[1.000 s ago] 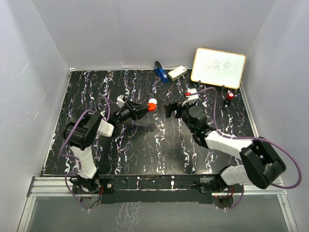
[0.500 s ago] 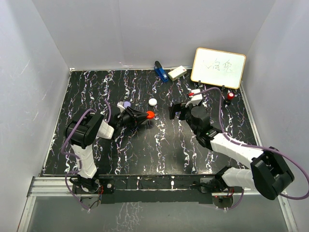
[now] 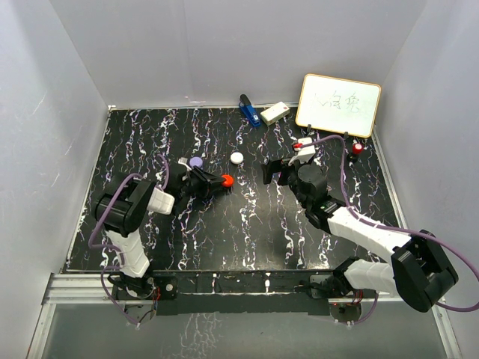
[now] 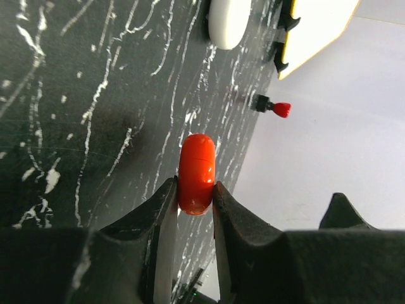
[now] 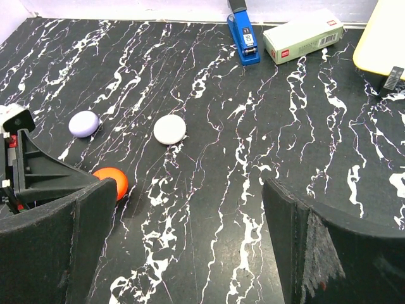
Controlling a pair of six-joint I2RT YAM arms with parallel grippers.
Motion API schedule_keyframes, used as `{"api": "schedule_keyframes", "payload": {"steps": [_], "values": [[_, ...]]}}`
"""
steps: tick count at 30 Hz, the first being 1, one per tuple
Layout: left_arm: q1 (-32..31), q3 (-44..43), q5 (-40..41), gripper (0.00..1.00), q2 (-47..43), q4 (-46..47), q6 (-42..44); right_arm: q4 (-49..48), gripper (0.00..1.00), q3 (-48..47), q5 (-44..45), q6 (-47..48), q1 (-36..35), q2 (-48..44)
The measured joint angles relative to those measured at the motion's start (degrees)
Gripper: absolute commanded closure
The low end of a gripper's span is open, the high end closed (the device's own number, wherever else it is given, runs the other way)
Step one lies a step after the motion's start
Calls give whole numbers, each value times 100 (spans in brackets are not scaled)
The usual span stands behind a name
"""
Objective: Insert the wireless bluetooth earbuds into the charging case
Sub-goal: Place the charging case at the center of the board, then reset both arms
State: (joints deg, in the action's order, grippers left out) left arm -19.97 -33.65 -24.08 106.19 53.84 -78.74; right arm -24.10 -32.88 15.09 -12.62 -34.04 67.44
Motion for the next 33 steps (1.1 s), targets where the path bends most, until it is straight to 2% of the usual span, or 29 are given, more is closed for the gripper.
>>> {"api": "schedule_keyframes", "payload": {"steps": [4,9,12,14,16,17,26,33], "values": [[4,-74,140,76,-92,-391,251,11,2,0,-7,0,0,-2],[17,-170,280,56,-157,-885,553,39,2,0,-26,2,0,-101],[39,-195,354,41,-280,-1158,713,39,2,0,-28,2,0,-151],[52,-234,398,26,-433,-1344,837,50,2,0,-44,0,0,-162],[79,-254,479,6,-664,-1613,992,63,2,0,-52,0,0,-170],[96,-256,538,2,-796,-1770,1071,85,2,0,-68,-7,0,-186],[358,-256,1989,1,-3445,-4251,2225,164,2,7,-291,-201,0,-481],[439,-278,3272,1,-4339,-6382,2651,162,2,195,-323,-439,0,-640]]}}
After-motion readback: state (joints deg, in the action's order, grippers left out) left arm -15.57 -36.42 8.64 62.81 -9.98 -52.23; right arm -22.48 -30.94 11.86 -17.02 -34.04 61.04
